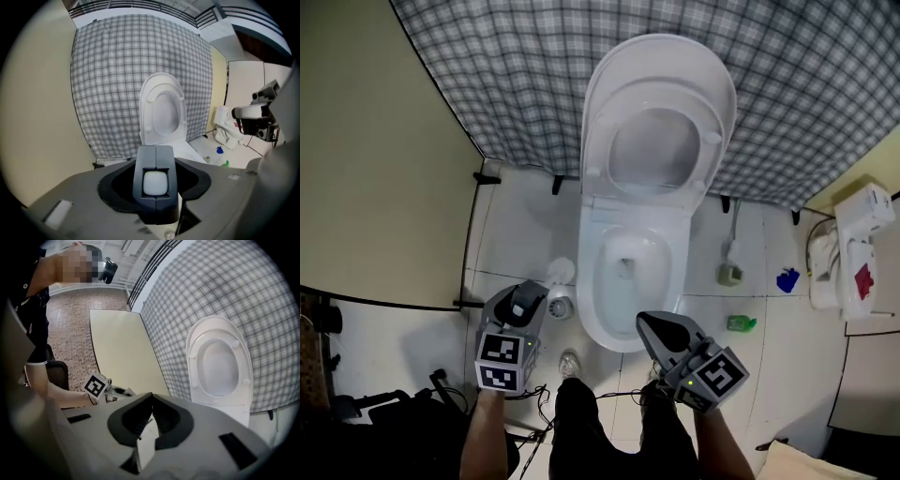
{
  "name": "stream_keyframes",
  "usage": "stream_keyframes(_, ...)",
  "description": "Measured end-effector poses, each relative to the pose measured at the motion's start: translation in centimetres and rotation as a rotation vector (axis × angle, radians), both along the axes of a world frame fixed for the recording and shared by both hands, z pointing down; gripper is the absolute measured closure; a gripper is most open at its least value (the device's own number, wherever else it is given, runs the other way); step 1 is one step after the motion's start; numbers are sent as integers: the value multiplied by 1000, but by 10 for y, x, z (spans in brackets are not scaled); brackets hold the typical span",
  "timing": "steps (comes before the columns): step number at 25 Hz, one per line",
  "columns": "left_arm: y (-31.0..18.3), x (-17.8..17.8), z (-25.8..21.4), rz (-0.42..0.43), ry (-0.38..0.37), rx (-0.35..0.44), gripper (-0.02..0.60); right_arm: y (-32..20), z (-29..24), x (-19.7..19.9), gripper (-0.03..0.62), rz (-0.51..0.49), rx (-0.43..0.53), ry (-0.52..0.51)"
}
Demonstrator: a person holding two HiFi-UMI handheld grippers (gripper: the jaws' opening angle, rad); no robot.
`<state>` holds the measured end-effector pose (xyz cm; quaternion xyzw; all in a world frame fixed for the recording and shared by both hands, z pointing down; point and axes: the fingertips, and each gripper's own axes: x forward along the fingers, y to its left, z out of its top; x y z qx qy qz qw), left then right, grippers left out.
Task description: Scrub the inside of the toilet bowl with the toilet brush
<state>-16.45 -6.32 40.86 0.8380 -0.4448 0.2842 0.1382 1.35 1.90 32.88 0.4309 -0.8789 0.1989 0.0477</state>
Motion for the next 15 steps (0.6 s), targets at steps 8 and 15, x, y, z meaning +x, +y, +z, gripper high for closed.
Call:
stream_keyframes(8,2,68,-49,108,89,59,370,14,-12,42,594,87,-2,-4)
stream_keyframes(15,4,135,-18,177,102,18,370,19,-3,66,594,123,-27,-2)
